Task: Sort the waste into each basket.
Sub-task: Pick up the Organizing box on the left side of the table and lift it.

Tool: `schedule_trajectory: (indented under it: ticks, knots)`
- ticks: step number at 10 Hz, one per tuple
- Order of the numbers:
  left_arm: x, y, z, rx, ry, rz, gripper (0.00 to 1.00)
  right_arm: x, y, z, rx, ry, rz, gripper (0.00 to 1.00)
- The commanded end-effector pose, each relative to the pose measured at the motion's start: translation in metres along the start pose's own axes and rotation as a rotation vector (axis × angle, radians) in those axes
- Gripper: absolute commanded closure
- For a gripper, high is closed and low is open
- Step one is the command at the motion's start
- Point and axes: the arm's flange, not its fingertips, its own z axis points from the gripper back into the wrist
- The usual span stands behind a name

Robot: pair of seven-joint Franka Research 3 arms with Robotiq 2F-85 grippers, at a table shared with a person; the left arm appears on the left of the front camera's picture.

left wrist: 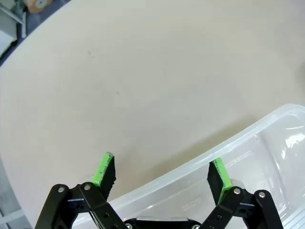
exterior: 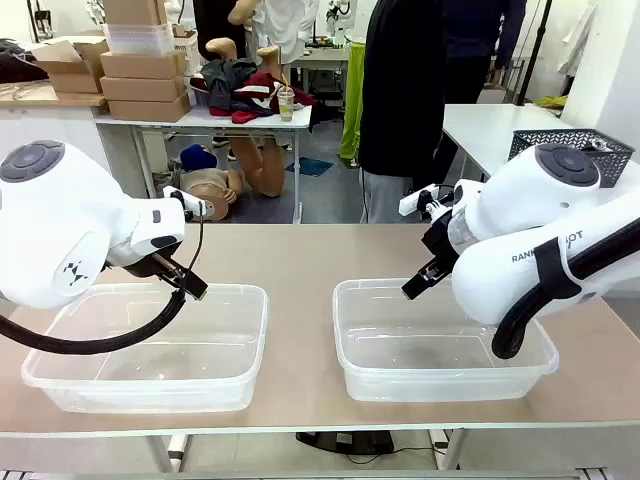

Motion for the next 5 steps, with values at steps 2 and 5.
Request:
schedule_trajectory:
  ticks: [2, 5]
  knots:
    - [0.0001, 0.0, 0.0002, 0.0, -0.001, 0.0, 0.0, 0.0, 0.0, 0.0, 0.0, 0.0, 0.0, 0.0]
    - [0.0001, 0.0, 0.0002, 0.0, -0.001, 0.0, 0.0, 0.0, 0.0, 0.0, 0.0, 0.0, 0.0, 0.0]
